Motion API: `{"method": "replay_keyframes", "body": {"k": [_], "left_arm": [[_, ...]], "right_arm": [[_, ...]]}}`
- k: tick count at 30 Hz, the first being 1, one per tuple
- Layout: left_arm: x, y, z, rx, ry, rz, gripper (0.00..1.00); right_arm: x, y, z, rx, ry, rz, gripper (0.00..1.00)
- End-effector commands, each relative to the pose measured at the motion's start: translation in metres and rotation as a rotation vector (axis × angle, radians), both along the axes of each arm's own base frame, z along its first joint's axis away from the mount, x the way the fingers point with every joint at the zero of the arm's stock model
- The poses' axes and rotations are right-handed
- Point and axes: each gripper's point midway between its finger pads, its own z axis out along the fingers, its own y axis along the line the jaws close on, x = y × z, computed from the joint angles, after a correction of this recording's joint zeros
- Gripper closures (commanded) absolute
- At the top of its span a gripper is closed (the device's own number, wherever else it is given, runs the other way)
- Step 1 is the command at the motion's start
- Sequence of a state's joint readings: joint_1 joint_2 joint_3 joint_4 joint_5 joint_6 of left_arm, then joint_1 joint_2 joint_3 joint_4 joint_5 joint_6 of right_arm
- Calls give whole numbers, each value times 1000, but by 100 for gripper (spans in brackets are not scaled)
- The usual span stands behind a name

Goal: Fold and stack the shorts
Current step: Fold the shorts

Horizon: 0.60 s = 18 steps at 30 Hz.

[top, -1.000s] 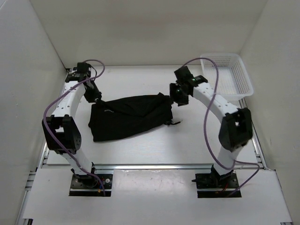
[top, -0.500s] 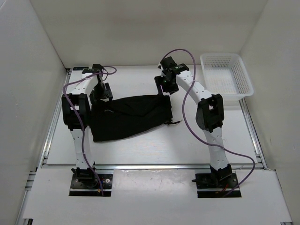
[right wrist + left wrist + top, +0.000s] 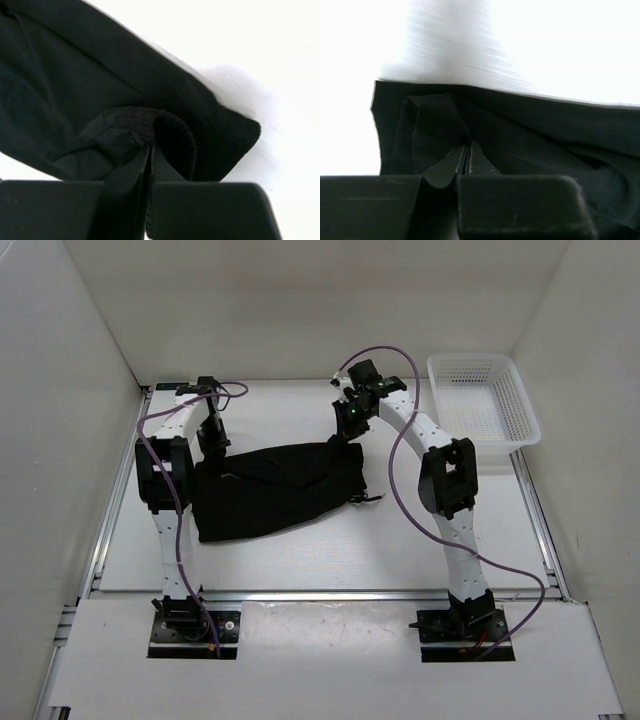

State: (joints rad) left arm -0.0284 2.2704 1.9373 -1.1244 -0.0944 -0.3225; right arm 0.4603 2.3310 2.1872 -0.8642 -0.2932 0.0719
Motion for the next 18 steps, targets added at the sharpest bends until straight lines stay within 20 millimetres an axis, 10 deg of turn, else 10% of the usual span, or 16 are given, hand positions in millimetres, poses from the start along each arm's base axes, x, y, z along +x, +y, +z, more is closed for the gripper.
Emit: {"method": "replay_keyframes", "body": {"k": [1,9,18], "left_arm": [[5,15,33,9,-75,30,90],[-13,41,68,-24,-140,71,90],[7,55,55,-68,-144,138,90]], "right_arm": [[11,-1,25,63,-58,-28,100],[26,-31,56,100,-138,-168,100],[62,-45,45,61,-167,-315,100]]}}
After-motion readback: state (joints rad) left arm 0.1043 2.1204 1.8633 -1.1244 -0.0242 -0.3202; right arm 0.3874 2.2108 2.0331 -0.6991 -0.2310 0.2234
